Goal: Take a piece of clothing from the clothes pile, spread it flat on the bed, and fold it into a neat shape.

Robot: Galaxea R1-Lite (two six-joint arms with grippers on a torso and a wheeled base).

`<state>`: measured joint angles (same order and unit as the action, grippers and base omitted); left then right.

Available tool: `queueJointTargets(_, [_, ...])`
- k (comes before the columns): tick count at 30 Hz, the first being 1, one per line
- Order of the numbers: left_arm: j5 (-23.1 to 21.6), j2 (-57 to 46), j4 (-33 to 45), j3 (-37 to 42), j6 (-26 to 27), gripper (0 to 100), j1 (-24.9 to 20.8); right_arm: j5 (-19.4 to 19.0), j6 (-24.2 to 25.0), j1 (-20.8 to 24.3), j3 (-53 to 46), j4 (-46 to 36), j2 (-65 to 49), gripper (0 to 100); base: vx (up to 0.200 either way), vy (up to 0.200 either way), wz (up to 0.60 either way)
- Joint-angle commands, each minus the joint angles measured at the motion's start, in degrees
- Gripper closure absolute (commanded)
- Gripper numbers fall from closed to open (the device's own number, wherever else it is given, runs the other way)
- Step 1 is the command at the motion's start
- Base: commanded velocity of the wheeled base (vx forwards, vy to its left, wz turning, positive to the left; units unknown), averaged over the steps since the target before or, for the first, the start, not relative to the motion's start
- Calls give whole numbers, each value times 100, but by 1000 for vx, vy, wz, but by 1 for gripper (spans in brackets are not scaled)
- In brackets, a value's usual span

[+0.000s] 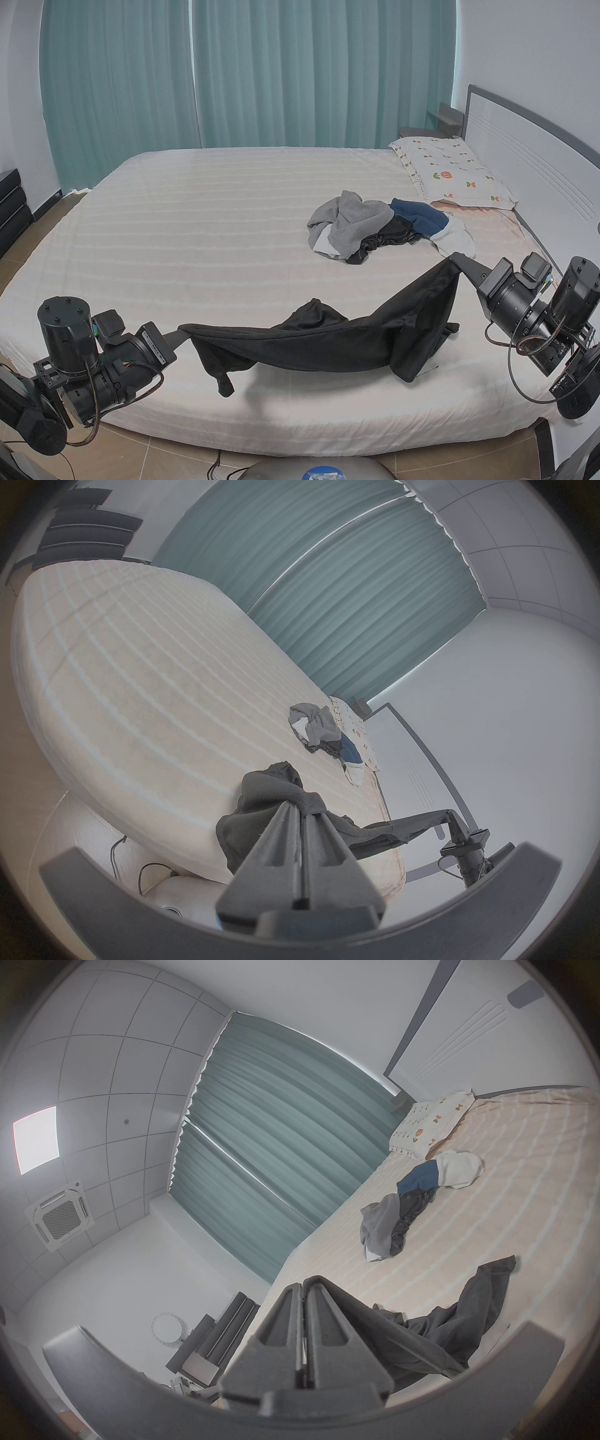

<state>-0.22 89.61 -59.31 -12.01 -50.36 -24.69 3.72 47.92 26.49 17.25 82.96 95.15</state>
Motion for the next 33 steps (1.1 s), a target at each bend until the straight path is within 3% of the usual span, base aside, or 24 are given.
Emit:
queueJointTargets(1, [4, -5, -2, 5, 0, 100, -1, -3, -2, 5, -2, 19, 30, 100, 0, 200, 0])
queueJointTargets(33, [-4, 4, -2, -3, -9, 100, -1, -20, -20, 84, -2, 10, 48, 100, 0, 200, 0])
